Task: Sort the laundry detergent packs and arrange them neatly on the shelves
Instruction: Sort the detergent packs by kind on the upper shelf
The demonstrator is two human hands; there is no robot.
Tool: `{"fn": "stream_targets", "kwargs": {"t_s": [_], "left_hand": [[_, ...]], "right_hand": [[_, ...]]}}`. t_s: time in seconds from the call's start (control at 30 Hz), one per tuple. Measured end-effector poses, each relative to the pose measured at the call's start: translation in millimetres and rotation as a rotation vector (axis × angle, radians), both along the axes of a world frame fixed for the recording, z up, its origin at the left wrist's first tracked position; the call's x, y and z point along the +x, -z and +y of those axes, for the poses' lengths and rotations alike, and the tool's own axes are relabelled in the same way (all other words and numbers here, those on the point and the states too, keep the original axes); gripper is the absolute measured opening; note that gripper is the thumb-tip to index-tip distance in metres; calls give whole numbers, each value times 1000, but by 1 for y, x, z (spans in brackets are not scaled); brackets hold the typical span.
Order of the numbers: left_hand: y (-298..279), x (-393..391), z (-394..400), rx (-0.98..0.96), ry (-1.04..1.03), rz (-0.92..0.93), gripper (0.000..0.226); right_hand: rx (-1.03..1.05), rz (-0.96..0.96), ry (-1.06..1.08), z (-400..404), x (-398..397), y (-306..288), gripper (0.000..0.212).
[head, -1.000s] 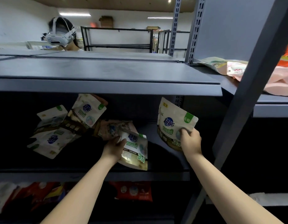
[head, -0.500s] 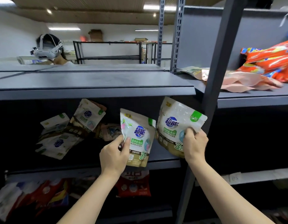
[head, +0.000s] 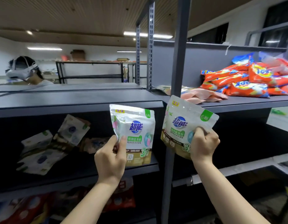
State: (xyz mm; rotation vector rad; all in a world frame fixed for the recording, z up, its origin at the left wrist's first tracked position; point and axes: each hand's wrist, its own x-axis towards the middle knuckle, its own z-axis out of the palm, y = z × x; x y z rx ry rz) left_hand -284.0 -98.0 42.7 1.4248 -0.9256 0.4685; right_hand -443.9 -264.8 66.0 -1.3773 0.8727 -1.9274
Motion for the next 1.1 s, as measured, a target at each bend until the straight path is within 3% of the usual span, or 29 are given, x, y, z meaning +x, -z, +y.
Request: {"fn": "stream_targets", "kwargs": {"t_s": [0.43,0.83,1.1], "left_hand": [[-68,-87,-111,-102,68,-47,47],[-131,-141,-266,-235,-256,-122,38],[-164,-124,-355,-195,-434,22,32]], "right_hand": [[-123,-49,141,-87,-91,-48,21],[-189,-174,22,-235,-125,-112,19],[-260,37,-77,-322,-98,-144,30]]}}
